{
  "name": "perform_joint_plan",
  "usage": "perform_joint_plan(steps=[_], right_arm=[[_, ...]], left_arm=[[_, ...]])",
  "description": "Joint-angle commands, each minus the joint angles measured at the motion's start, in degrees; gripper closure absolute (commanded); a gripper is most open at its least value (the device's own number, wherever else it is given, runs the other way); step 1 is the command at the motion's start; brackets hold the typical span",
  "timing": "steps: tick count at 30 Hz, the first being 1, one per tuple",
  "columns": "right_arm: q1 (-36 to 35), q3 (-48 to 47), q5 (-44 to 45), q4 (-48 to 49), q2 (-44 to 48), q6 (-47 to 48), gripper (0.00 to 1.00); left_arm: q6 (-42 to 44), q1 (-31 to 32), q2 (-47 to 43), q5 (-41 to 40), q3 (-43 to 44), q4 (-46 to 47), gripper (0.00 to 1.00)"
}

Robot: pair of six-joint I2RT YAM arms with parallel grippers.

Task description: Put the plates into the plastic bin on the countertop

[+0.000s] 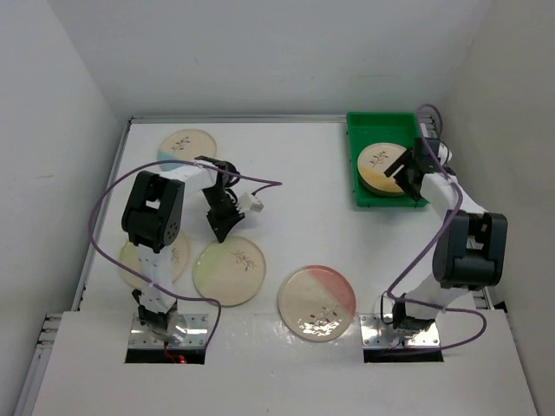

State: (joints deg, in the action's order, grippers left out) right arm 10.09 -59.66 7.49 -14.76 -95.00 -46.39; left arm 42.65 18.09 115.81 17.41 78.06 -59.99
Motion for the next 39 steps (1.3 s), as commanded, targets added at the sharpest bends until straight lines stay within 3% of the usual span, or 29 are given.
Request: perform_joint_plan(steps=[1, 3, 6, 8, 9, 11, 14, 19, 24, 25, 27, 29, 32, 33, 34, 38, 39], right_arm=[[-4.02, -1.70, 7.45, -1.24, 6.49, 8.59, 0.25], [-7.18, 0.67, 5.80, 1.99, 9.73, 12.08, 0.21], [-12.63, 3.13, 1.93, 6.91, 12.73, 18.50, 0.16], [-15.69, 3.23, -7.19, 8.34, 13.00, 22.75, 0.13], [-17.54, 2.45, -19.14, 9.31, 11.43, 25.01, 0.13], [-20.36, 1.13, -31.22, 9.23, 9.41, 26.00, 0.13], [-26.07, -4.13, -43.66, 8.44, 1.41, 25.82, 0.13], [-34.51, -14.57, -50.80, 5.19, -15.35, 26.00, 0.11], [-37.24, -20.22, -53.01, 7.81, -25.84, 22.23, 0.13], [-37.25, -20.76, -53.88, 8.08, -27.94, 21.53, 0.17], [-37.25, -22.16, -59.07, 10.63, -30.76, 17.22, 0.36], [-37.25, -20.51, -60.57, 13.86, -32.17, 13.80, 0.43], [-37.25, -17.09, -60.75, 17.74, -30.60, 12.03, 0.71], [-36.90, -16.81, -60.92, 17.93, -30.33, 11.77, 0.88], [-36.72, -16.72, -61.01, 18.02, -29.90, 11.41, 0.96], [-33.13, -14.17, -61.01, 20.12, -24.02, 9.22, 1.00], [-32.68, -14.17, -60.75, 20.39, -21.74, 8.34, 1.00]], left_arm=[[-4.06, 0.46, 4.16, -2.03, -3.88, 4.35, 0.90], [-5.21, 0.46, 4.16, -1.42, -3.88, 4.96, 1.00], [-6.70, -0.33, 3.02, 1.04, -1.87, 4.97, 1.00], [-7.32, -2.79, 0.65, 3.60, 1.90, 5.49, 1.00], [-7.32, -3.32, -0.14, 6.38, 3.40, 5.49, 1.00], [-6.80, -4.02, -1.81, 8.51, 7.53, 5.49, 1.00], [-6.18, -4.02, -3.84, 11.06, 11.40, 5.49, 1.00], [-5.65, -4.02, -4.45, 13.52, 14.13, 6.02, 1.00], [-5.65, -4.02, -5.59, 13.53, 14.14, 8.74, 1.00], [-6.17, -4.02, -5.59, 13.53, 14.14, 8.75, 1.00], [-6.18, -4.02, -5.59, 13.53, 14.14, 9.97, 1.00], [-6.71, -4.02, -5.59, 13.53, 13.53, 9.98, 1.00], [-6.71, -4.02, -5.59, 13.53, 12.90, 11.20, 1.00], [-7.23, -4.55, -5.59, 13.53, 12.90, 11.21, 1.00], [-7.23, -4.55, -5.59, 13.53, 12.90, 11.21, 1.00], [-9.25, -5.86, -5.59, 12.03, 14.48, 11.21, 0.98], [-9.26, -6.48, -5.59, 12.03, 15.97, 11.21, 0.79]])
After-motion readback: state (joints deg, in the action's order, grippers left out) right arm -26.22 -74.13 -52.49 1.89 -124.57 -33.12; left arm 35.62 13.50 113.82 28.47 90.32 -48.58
